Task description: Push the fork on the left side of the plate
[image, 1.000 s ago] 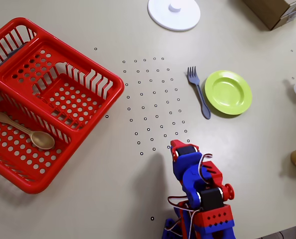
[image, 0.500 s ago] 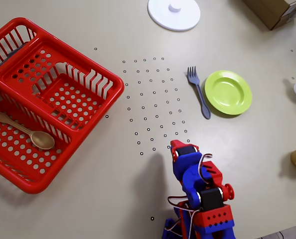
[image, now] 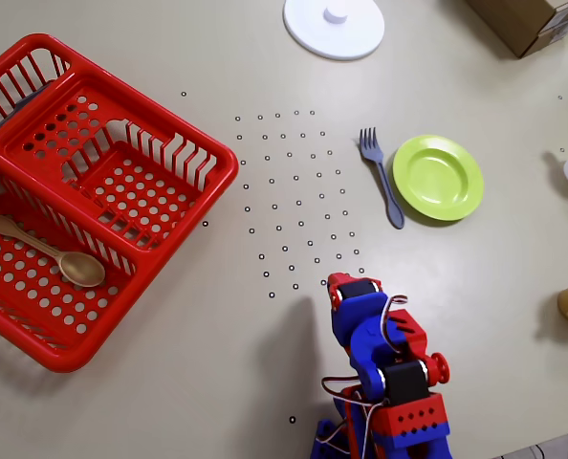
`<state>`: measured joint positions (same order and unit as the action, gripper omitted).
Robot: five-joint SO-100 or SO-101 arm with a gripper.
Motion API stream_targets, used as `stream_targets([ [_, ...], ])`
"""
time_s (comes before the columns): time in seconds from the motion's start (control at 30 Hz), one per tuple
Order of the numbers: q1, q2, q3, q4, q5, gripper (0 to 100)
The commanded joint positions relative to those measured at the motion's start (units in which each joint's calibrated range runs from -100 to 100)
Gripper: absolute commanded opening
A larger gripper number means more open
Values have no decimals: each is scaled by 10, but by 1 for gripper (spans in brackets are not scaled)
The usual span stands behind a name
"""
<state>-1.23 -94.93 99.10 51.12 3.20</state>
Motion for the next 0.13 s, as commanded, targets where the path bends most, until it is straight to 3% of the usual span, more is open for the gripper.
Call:
stream_targets([
  [0.0,8,-8,8,3,-3,0],
  [0.1,8,-8,8,3,-2,0],
])
